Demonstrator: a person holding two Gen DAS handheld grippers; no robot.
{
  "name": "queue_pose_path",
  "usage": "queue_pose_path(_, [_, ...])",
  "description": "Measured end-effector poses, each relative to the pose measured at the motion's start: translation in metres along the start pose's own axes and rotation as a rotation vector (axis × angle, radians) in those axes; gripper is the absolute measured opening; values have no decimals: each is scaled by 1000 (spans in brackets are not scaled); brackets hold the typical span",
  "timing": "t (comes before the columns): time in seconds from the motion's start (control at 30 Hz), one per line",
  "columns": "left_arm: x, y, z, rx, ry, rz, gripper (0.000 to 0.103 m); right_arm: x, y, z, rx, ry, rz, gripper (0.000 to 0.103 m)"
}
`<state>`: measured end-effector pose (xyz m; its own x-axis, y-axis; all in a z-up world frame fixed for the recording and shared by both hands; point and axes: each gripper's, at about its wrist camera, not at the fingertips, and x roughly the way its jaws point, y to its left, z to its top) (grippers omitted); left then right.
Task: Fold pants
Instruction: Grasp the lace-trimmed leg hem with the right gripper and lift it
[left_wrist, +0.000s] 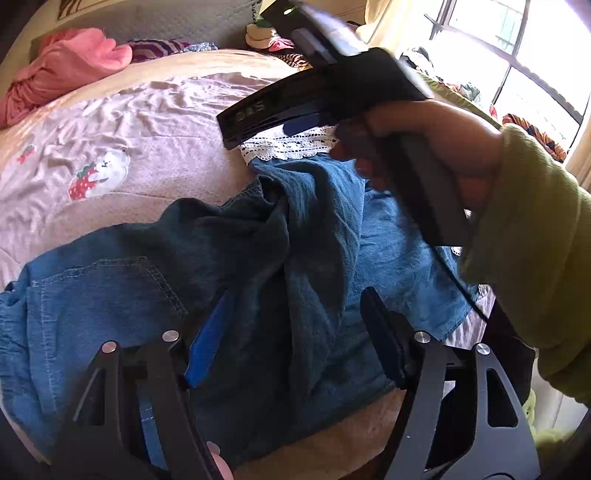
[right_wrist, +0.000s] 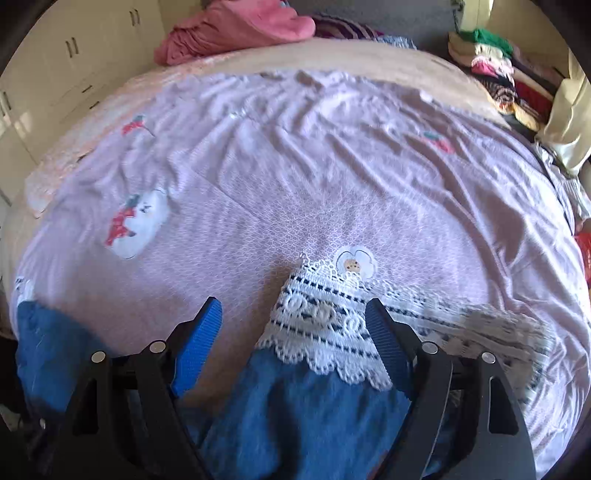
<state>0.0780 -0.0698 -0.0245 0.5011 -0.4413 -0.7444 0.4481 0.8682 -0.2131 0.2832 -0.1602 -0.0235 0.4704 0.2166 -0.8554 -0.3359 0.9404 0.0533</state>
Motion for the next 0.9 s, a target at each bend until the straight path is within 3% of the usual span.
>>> queue_pose_path(0.1, [6,2,1,-2,12,-6,64,17,0,2,-5,32,-46,78])
queue_pose_path(0.17, [8,2,1,-7,17,-15,64,29,-3,2,0,55,-63,69])
queue_pose_path(0.23, [12,0,2,-4,23,-24,64,32,-7,2,-3,42,-73,41])
queue_pose_path(0.27, [14,0,3,-1,26,-26,64,31,-10,2,-1,30,-67,33])
queue_pose_path(0.3, [15,0,3,-1,27,-27,64,28,-12,2,0,17,-62,16])
queue_pose_path(0.33, [17,0,4,-3,28,-30,63,23,-16,1,6,-1,-43,12])
queue_pose_path(0.53, [24,1,8,-26,25,-49,57,-27,-57,-9,170,-120,128,10])
queue_pose_path(0.7, [24,4,13,-60,14,-76,57,-80,-86,-25,263,-231,160,10])
queue_pose_path(0.8, [22,2,15,-42,9,-69,42,-110,-102,-40,316,-290,168,10])
queue_pose_path(0.87, [21,-4,17,-34,4,-62,22,-121,-110,-47,333,-309,174,10])
queue_pose_path(0.9, [20,-4,17,-36,5,-69,7,-130,-113,-55,341,-322,170,10])
